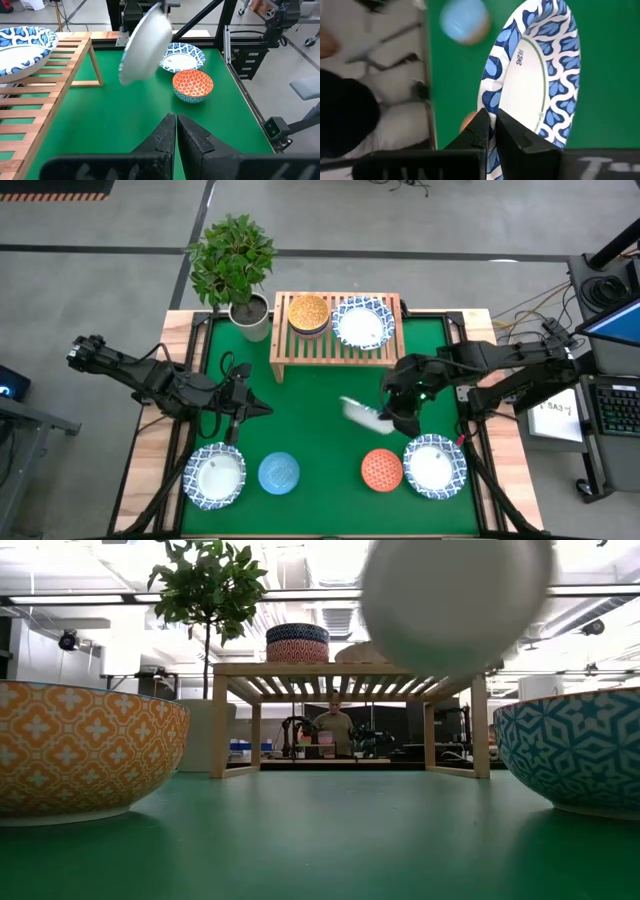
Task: Place and stack bowls onto a shelf
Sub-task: Stack the white bowl on top of the white bowl on the shelf
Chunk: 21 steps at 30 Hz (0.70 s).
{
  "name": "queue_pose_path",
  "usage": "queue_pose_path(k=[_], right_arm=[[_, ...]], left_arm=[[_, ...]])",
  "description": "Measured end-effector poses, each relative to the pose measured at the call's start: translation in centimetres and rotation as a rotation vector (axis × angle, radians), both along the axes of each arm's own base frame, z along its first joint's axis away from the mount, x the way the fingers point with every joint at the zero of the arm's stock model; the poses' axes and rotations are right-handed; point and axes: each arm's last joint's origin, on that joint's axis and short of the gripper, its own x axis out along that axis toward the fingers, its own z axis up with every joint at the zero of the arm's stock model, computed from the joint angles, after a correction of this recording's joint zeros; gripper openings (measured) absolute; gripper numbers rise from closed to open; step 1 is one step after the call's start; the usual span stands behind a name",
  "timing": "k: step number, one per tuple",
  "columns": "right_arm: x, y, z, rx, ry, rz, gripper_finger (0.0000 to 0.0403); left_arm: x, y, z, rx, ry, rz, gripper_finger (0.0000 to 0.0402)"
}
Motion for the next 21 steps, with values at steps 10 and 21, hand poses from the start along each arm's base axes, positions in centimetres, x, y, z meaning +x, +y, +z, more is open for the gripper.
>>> queue_pose_path(k=[10,21], right_arm=[[1.2,0.7,2.5,-0.304,-0.383,0.223,0.0012],[0.5,-0.7,6.7,-0.838,-0.496,0.073,0.0013]], left_arm=[[0.0,0.0,0.0,-0.001,-0.003,-0.001,0.0000],[0.0,0.0,0.1,-0.004,-0.011,-0.001,0.0000]])
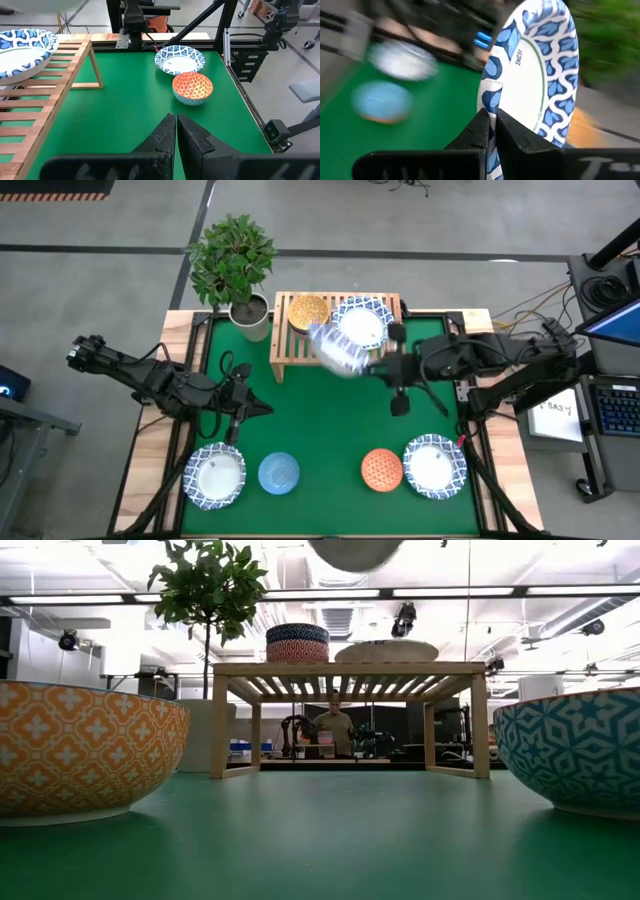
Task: Place and stack bowls onto a shelf
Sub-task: Stack the white bowl on top of the white bowl on the shelf
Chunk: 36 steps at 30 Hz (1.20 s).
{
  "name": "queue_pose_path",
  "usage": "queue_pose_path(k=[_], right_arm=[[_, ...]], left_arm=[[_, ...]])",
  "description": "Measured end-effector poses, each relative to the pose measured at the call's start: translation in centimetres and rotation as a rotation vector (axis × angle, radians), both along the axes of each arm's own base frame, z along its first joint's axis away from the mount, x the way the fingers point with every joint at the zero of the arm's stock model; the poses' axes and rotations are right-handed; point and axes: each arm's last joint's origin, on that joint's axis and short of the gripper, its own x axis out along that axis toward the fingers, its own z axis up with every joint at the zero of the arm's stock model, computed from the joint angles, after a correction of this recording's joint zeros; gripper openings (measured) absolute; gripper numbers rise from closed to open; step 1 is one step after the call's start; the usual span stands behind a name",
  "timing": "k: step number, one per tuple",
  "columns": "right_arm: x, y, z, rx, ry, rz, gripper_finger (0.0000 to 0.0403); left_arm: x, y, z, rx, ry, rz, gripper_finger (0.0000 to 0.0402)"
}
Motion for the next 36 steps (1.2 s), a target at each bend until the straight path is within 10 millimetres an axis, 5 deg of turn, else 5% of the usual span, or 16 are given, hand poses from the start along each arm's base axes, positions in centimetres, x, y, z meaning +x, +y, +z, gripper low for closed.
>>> queue_pose_path(k=[5,11,24,36], right_arm=[[-1.0,-1.8,-0.9,-0.229,0.166,-0.254,0.0012],[-1.0,-4.0,-3.1,-0.223,0.382,-0.364,0.0012],[4.1,-6.8,-7.8,-0.317,0.636,-0.384,0.0012],[4.7,-8.7,-8.8,-0.300,0.679,-0.439,0.0013]], left_arm=[[0.0,0.0,0.0,0.000,0.000,0.000,0.0000],[0.0,0.0,0.0,0.001,-0.001,0.004,0.0000],[0.2,-0.1,0.0,0.001,-0.008,0.009,0.0000],[0.2,-0.1,0.0,0.001,-0.008,0.009,0.0000]])
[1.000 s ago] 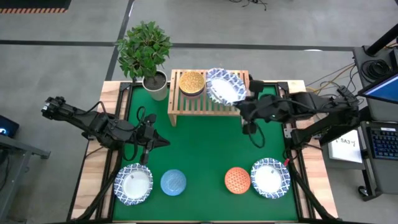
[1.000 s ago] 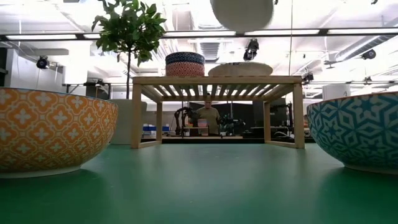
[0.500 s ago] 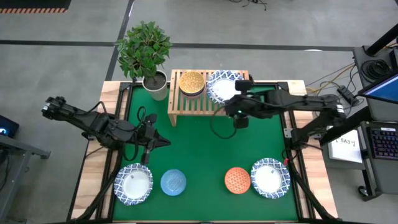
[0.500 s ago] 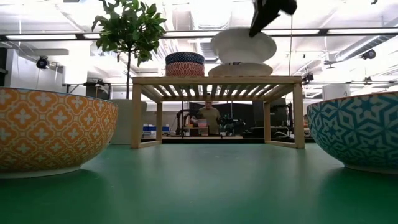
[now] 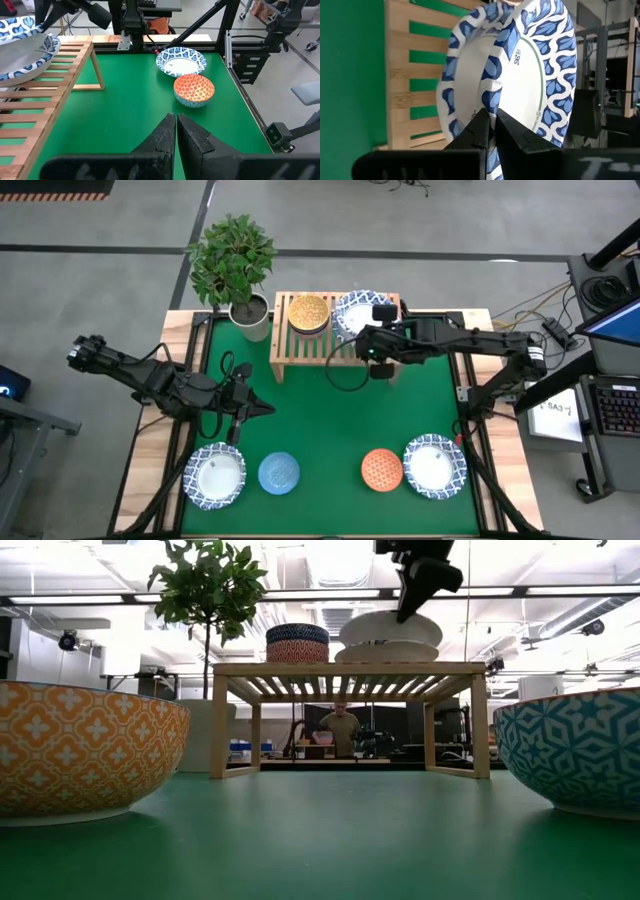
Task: Place and stack bowls onto a shelf
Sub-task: Stack the white bowl on top of the white bowl on the shelf, then stack the light blue bowl on top of the yellow bowl on the shelf
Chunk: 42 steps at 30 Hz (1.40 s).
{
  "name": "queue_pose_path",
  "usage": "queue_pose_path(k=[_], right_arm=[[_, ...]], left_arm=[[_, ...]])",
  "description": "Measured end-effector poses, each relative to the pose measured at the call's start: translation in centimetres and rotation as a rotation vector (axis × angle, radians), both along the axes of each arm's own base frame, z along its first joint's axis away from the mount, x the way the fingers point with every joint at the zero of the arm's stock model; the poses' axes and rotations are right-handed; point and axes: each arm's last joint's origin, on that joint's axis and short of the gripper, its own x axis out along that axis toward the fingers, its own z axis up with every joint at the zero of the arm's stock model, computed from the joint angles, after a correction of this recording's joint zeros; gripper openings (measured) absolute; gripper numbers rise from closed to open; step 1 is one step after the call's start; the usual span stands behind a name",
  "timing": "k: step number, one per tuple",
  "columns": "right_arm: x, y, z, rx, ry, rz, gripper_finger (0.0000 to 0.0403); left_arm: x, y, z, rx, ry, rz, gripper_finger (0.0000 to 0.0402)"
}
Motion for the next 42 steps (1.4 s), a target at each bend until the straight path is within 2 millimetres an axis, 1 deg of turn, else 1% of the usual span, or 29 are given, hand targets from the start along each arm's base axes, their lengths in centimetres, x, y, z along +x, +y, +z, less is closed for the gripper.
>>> queue_pose_path(k=[4,13,19,26,34,38,42], right_arm=[[-0.1,-0.3,0.0,0.002,-0.003,-0.013,0.0023],[-0.1,-0.6,0.1,0.009,-0.016,-0.034,0.0093],[-0.1,-0.4,0.1,0.046,-0.040,-0.047,0.0106],[-0.5,-0.3,0.4,0.100,-0.091,-0.076,0.0107],[-1.6,0.0,1.6,0.174,-0.204,-0.144,0.0104],[-2.2,0.4,2.2,0.283,-0.269,-0.117,0.0079],[-2.7,1.0,2.0,0.287,-0.325,-0.088,0.0033]], left_arm=[[0.0,0.0,0.0,0.007,0.000,-0.003,0.0000],[0.0,0.0,0.0,0.007,0.001,-0.002,0.0000],[0.0,0.0,0.0,0.007,0.001,-0.002,0.0000],[0.0,0.0,0.0,0.007,0.001,-0.002,0.0000],[0.0,0.0,0.0,0.006,-0.002,-0.002,0.0000],[0.0,0.0,0.0,0.001,-0.001,0.000,0.0000],[0.0,0.0,0.0,-0.001,-0.001,0.001,0.0000]])
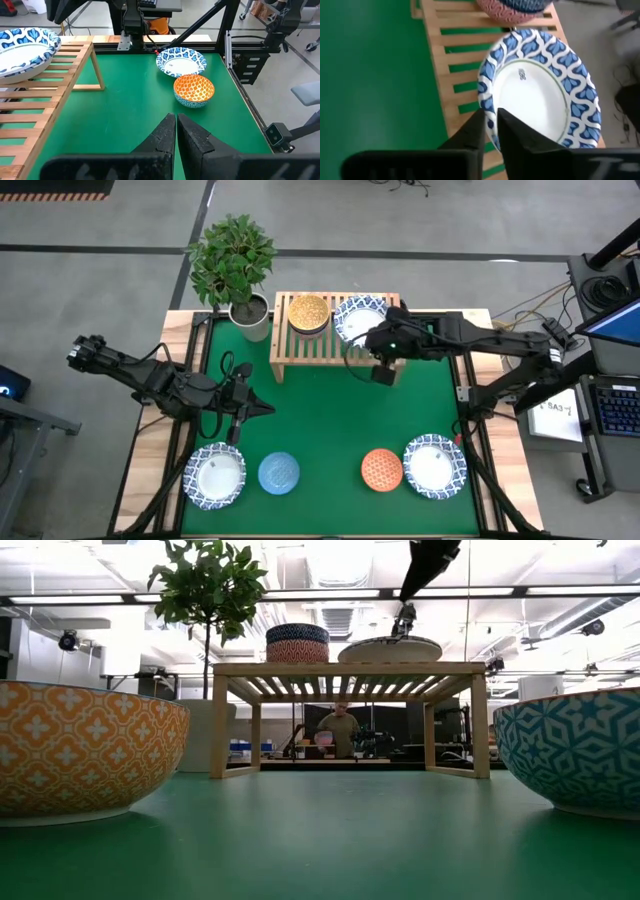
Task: Place and stack bowls onto a shelf
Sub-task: Stack the light blue bowl on top of the yellow bowl on the shelf
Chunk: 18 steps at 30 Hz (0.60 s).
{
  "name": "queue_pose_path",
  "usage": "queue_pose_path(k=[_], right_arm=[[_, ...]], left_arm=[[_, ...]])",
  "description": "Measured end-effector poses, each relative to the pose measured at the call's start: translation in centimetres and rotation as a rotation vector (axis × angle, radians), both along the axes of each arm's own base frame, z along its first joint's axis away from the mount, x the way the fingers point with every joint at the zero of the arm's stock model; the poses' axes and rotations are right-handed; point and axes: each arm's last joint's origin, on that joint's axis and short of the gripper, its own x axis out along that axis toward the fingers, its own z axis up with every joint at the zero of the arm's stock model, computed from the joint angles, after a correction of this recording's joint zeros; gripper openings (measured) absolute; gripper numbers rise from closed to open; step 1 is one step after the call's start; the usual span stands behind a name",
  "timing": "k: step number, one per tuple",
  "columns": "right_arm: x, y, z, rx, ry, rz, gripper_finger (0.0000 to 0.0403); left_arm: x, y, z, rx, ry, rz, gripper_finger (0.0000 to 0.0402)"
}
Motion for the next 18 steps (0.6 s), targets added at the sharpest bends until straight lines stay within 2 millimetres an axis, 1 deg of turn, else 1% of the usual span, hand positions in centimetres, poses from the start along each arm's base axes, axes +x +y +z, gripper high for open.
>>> queue_pose_path(k=[2,6,9,13,18], right_arm=[[-0.3,0.4,-0.3,-0.006,-0.033,0.016,0.0015],[-1.4,1.3,-1.1,0.005,-0.100,0.029,0.0012],[-2.2,2.3,-1.9,0.027,-0.152,0.041,0.0012],[-2.9,4.5,-2.8,0.064,-0.232,0.098,0.0011],[-3.3,7.2,-4.1,0.096,-0.288,0.184,0.0011]], left_arm=[[0.0,0.0,0.0,-0.006,0.000,0.000,0.0000],[-0.1,-0.2,0.0,-0.023,0.002,-0.004,0.0000],[-0.2,-0.5,-0.2,-0.041,0.010,-0.008,0.0000],[-0.1,-0.8,-1.0,-0.090,0.038,0.003,0.0000],[0.5,-1.4,-2.9,-0.147,0.115,0.020,0.0000]])
